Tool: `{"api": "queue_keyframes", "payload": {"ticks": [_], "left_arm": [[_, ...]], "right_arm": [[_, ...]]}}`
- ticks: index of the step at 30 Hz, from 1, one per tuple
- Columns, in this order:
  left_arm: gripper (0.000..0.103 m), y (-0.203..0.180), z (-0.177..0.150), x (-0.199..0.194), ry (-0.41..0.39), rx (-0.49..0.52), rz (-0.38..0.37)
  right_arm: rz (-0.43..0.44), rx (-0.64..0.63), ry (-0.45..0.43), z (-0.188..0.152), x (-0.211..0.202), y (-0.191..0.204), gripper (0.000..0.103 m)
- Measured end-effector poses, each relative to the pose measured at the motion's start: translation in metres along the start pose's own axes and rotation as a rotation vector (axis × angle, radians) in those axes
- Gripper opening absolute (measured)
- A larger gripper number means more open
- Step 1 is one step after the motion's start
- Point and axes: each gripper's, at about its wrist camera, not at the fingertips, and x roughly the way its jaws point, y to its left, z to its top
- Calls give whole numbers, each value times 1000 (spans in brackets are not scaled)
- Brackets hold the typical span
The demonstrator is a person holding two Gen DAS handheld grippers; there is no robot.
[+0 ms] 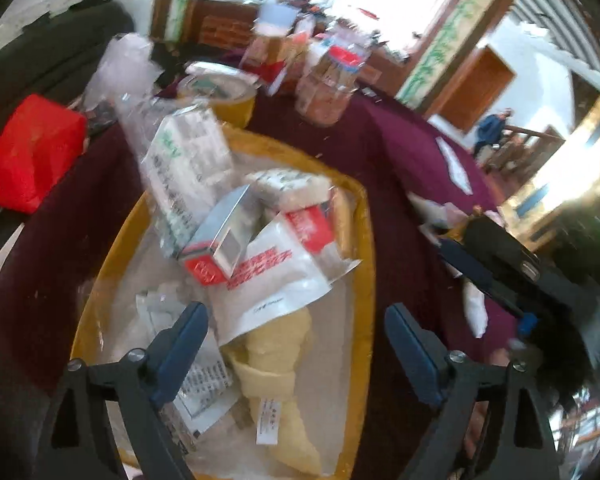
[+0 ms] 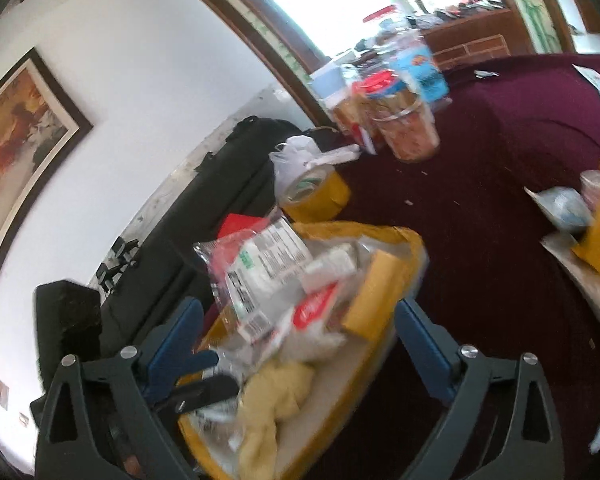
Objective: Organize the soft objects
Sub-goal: 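Reach the right tool to the teal cartoon tissue pack and grasp it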
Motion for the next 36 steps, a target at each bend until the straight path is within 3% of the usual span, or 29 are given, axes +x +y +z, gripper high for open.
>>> {"api": "queue_keyframes", "payload": {"ticks": [3, 10, 14, 20, 29, 36], "left_arm": [[92, -2, -10, -1, 35, -60, 7], [92, -50, -21, -27, -42, 27, 4], [92, -85, -33, -22, 18, 103, -59], [92, -122, -50, -1, 78, 214, -84], [92, -139, -47, 25, 130, 206, -121], [92, -165, -53, 40, 163, 280, -144]], "right_arm": [[-6, 24, -1, -14, -20, -12, 96], [-17, 115, -15, -26, -60, -50, 96], [-45, 123, -38, -34, -80, -65, 96], [-128, 181, -53, -42, -106, -92, 96], [-295, 252, -94, -19, -150, -147, 96], [-446, 351, -134, 29, -165, -207, 96]]}}
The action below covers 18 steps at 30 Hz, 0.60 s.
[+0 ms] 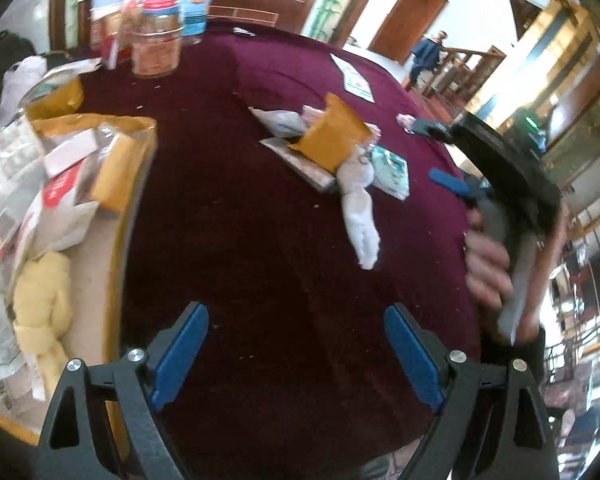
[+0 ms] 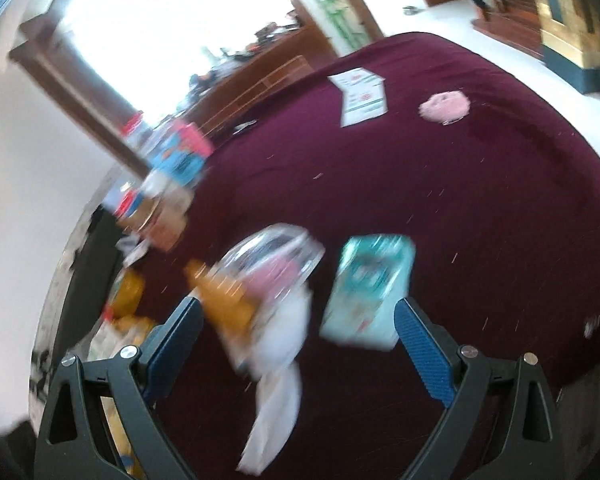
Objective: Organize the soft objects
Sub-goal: 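Reach the right tool to the teal cartoon tissue pack and grasp it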
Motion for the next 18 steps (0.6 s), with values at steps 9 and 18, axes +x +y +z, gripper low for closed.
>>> {"api": "queue_keyframes", "payload": {"ticks": [9, 18], "left_arm": [[92, -35, 14, 38, 38, 121, -1], [71, -70, 45, 101, 45, 206, 47]], "right_arm": [[-231, -78, 31, 4, 55, -10, 92], [-212, -72, 56, 1, 62, -18, 85]]}}
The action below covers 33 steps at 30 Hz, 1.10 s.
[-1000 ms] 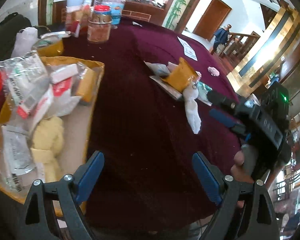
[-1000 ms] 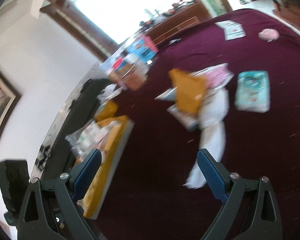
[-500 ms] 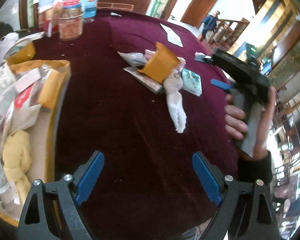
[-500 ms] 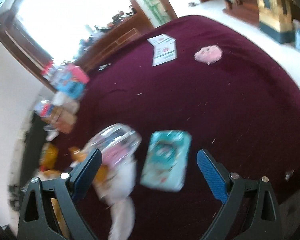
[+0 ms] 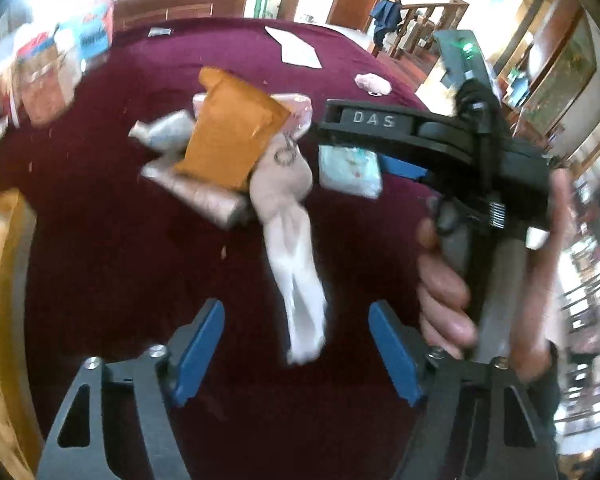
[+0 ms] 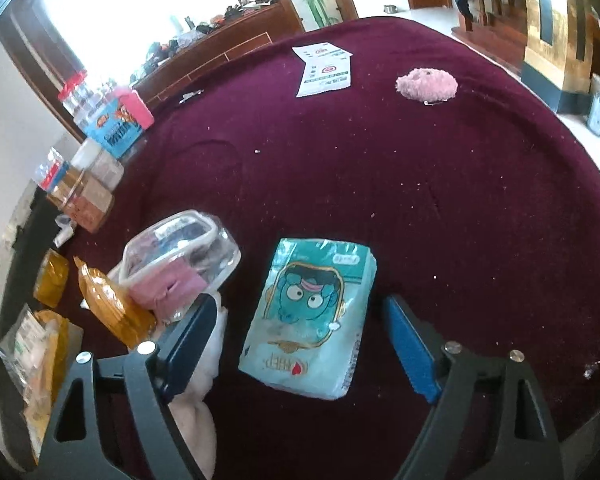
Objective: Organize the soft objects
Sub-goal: 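Reach the right tool to the teal cartoon tissue pack and grasp it, then grasp the white towel with the left tool while the right tool holds the teal pack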
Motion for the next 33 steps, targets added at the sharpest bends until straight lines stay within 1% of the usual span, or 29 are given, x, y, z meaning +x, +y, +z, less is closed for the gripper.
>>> {"api": "queue_keyframes", "payload": {"ticks": [1, 2, 3, 4, 5, 6, 7, 10, 11, 12, 13, 14, 15, 17, 18, 19, 21, 22, 24, 25, 26, 27, 29, 30, 31, 32, 33], "left_arm": [[55, -1, 2, 7, 4, 9, 42], [43, -1, 3, 16, 25, 16, 78], [27, 3, 4, 23, 48, 12, 80], [17, 5, 3, 22, 29, 11, 72], [7, 8, 1, 19, 34, 10, 72], [2, 12, -2, 16, 47, 3, 65], [2, 16, -6, 9, 43, -6, 50], [1, 30, -31, -18, 35, -5, 54], [1, 38, -42, -29, 40, -15, 37], [2, 43, -50, -36, 49, -22, 30], [2, 48, -59, -43, 56, -29, 26], [2, 57, -68, -52, 61, -36, 22], [2, 61, -73, -56, 68, -33, 26], [7, 65, -81, -62, 73, -20, 39], [23, 64, -82, -65, 70, -16, 48], [52, 62, -82, -68, 58, -9, 56], [80, 54, -78, -78, -8, 10, 48], [82, 49, -75, -84, -48, 25, 54], [83, 39, -65, -84, -71, 58, 76], [83, 32, -57, -79, -74, 79, 83], [83, 30, -50, -72, -73, 90, 86], [83, 26, -39, -59, -62, 96, 93], [83, 24, -24, -38, -29, 84, 91], [83, 26, -18, -27, -20, 75, 86], [76, 26, -14, -19, -12, 67, 92], [70, 28, -14, -10, -3, 52, 105], [55, 30, -12, -2, 18, 42, 107]], "right_arm": [[7, 8, 0, 1, 0, -1, 85], [8, 5, 0, 1, 0, -1, 85], [2, -7, 3, 1, 0, 1, 85], [-7, -20, 3, 0, 0, 3, 85], [-19, -35, 4, -1, 0, 6, 85], [-28, -45, 4, -2, 0, 7, 85], [-36, -52, 4, -2, 1, 9, 85], [-60, -65, -1, -1, 4, 13, 86], [-83, -79, -4, -2, 5, 17, 86], [-109, -99, -6, -3, 7, 21, 82], [-139, -127, -5, -5, 10, 25, 73], [-184, -156, -8, -6, 12, 30, 67], [-232, -174, -15, -8, 12, 33, 55], [-283, -180, -25, -9, 10, 32, 50], [-267, -163, -24, -8, 8, 28, 46], [-250, -144, -24, -7, 6, 23, 41], [-186, -90, -24, -6, -1, 12, 37], [-127, -50, -23, -8, -7, 5, 36], [-18, 16, -1, -14, -13, -7, 36], [20, 37, 8, -18, -16, -12, 36], [32, 44, 10, -21, -17, -13, 36], [42, 52, 7, -22, -19, -15, 39], [58, 72, 6, -20, -18, -17, 46], [75, 88, 0, -19, -18, -19, 52], [86, 100, -9, -18, -18, -20, 56], [88, 99, -11, -19, -18, -20, 56], [88, 86, -11, -19, -18, -18, 57]]}}
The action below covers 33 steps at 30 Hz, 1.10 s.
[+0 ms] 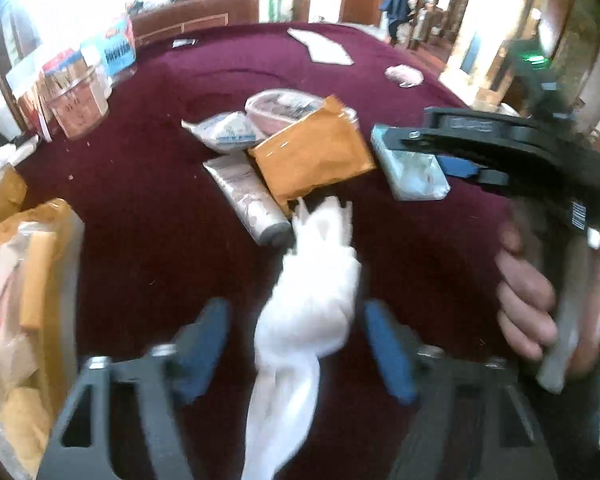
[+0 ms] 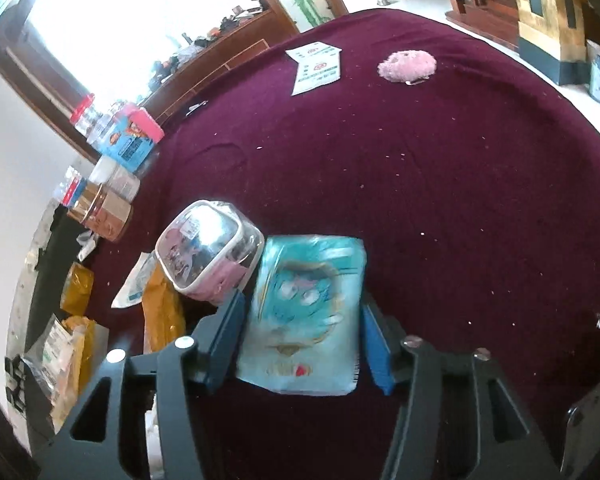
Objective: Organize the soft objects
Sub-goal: 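Grasp the white towel with the left tool while the right tool holds the teal pack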
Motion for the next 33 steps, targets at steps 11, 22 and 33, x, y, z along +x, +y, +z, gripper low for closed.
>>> {"api": "queue_keyframes", "payload": {"ticks": [11, 22, 33], "left_arm": [[45, 36, -45, -46, 26, -194, -229], [45, 53, -69, -72, 14, -277, -326], [45, 107, -95, -140, -132, -378, -302]], "right_arm": [[-182, -209, -1, -9, 13, 36, 62], [-288, -337, -78, -28, 5, 58, 35], [-16, -191, -173, -95, -87, 82, 35]]}}
